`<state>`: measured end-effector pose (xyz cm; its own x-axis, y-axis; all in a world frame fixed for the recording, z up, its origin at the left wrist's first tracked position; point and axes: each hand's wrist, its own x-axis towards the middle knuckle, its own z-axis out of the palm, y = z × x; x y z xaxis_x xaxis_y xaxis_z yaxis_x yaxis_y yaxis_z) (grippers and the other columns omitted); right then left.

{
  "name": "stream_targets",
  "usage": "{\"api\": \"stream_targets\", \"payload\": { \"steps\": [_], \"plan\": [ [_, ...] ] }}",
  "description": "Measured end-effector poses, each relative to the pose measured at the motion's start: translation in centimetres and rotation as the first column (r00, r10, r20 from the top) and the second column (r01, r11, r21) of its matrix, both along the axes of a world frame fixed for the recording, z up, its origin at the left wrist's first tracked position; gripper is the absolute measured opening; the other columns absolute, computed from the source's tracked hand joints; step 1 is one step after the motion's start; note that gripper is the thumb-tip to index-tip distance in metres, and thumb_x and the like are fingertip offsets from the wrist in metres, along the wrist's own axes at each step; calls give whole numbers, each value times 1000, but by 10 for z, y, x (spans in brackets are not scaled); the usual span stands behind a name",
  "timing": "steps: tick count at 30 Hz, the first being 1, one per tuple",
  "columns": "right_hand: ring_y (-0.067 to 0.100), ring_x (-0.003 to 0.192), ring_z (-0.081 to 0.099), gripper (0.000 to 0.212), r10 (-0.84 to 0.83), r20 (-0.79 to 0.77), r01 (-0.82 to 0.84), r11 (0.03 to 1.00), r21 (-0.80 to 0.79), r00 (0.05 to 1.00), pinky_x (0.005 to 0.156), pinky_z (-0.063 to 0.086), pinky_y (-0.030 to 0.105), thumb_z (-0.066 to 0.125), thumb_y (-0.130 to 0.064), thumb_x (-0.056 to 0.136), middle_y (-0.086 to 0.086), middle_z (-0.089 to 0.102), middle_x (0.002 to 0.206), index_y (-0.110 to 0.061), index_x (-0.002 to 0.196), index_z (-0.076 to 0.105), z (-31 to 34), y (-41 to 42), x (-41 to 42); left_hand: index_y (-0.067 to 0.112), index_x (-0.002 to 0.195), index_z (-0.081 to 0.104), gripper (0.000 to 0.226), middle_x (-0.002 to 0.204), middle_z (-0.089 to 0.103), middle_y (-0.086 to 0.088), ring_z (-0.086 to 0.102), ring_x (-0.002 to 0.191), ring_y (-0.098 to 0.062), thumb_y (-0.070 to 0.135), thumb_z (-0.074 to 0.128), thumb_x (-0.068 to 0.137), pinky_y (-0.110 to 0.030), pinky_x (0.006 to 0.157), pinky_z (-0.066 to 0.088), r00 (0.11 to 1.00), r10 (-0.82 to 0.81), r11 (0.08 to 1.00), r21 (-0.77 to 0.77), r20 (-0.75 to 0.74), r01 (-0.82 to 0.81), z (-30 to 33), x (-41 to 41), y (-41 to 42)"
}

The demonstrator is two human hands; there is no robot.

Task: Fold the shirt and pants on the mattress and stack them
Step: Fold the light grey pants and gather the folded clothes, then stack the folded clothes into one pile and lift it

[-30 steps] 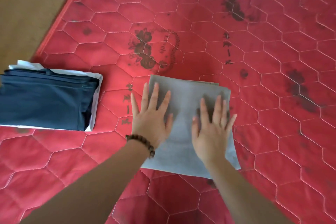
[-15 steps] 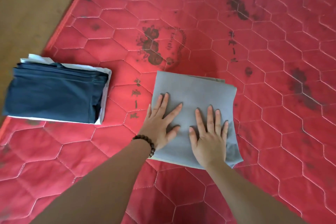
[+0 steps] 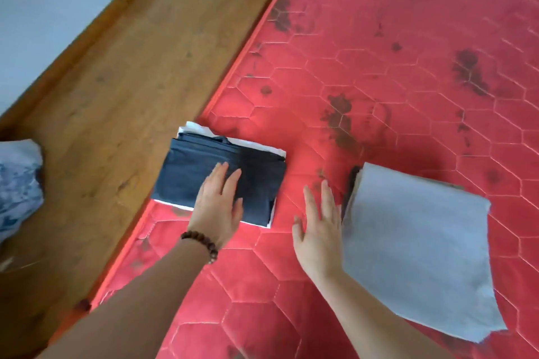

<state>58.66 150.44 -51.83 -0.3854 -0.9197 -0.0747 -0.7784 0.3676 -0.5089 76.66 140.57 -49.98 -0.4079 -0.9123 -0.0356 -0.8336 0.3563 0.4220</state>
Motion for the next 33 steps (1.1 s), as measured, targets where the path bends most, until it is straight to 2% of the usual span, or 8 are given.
{"api": "stream_targets", "payload": {
  "steps": [4, 7, 12, 18, 20, 23, 29, 33],
  "plan": [
    [33, 146, 15, 65, -37, 52, 36, 999, 22, 998, 119, 19, 46, 57, -34, 93, 18, 10, 159, -21, 150, 30, -11, -55, 44, 2, 140, 44, 67, 147, 29, -32, 30, 136, -47, 14, 71, 79, -57, 109, 31, 978, 195, 980, -54, 78, -191, -18, 75, -53],
    [33, 147, 7, 71, -117, 93, 103, 984, 144, 989, 118, 16, 45, 53, -43, 94, 20, -2, 159, -26, 153, 16, -28, -82, 60, 23, 151, 26, 79, 154, 14, -29, 17, 143, -42, 33, 68, 84, -51, 114, 24, 941, 320, 942, 70, 114, -329, -40, 102, -79],
    [32, 143, 19, 72, -215, 24, 198, 931, 307, 976, 114, 25, 44, 46, -51, 94, 20, 17, 155, -38, 152, 5, -50, -99, 76, 53, 144, -4, 81, 145, 29, -19, 28, 134, -34, 45, 56, 90, -44, 110, 33, 977, 173, 924, 322, 127, -205, -71, 101, -91],
    [33, 118, 41, 66, -316, 106, 271, 912, 309, 943, 94, 43, 41, 50, -43, 94, 15, 34, 136, -42, 150, 14, -50, -104, 87, 48, 148, 10, 68, 137, 38, -16, 35, 124, -32, 49, 49, 92, -45, 102, 36, 943, 232, 946, 171, 239, -276, -74, 92, -81],
    [29, 88, 56, 67, -331, 181, 264, 912, 315, 926, 79, 49, 35, 52, -41, 94, 13, 36, 125, -44, 149, 14, -47, -103, 84, 47, 149, 10, 66, 136, 38, -15, 35, 124, -31, 49, 46, 93, -44, 101, 37, 928, 231, 946, 157, 293, -285, -70, 89, -80],
    [15, 56, 47, 68, -322, 204, 241, 909, 341, 925, 64, 40, 28, 53, -43, 93, 9, 37, 110, -47, 148, 13, -44, -101, 80, 46, 149, 9, 65, 134, 38, -13, 35, 122, -30, 49, 44, 95, -43, 97, 38, 906, 251, 940, 138, 340, -312, -66, 85, -76],
    [12, 56, 44, 67, -330, 202, 230, 888, 399, 922, 62, 37, 28, 53, -40, 94, 13, 44, 108, -47, 148, 14, -38, -85, 70, 52, 146, 13, 71, 121, 37, -13, 47, 103, -31, 47, 54, 89, -40, 87, 47, 939, 267, 887, 326, 218, -328, -61, 83, -59],
    [20, 66, 50, 65, -268, 194, 174, 901, 398, 944, 68, 43, 33, 53, -38, 95, 9, 44, 101, -47, 147, 16, -30, -70, 54, 58, 142, 14, 78, 136, 34, -11, 52, 78, -19, 44, 64, 83, -26, 71, 47, 973, 191, 868, 440, 129, -229, -61, 88, -54]
  ]
}}
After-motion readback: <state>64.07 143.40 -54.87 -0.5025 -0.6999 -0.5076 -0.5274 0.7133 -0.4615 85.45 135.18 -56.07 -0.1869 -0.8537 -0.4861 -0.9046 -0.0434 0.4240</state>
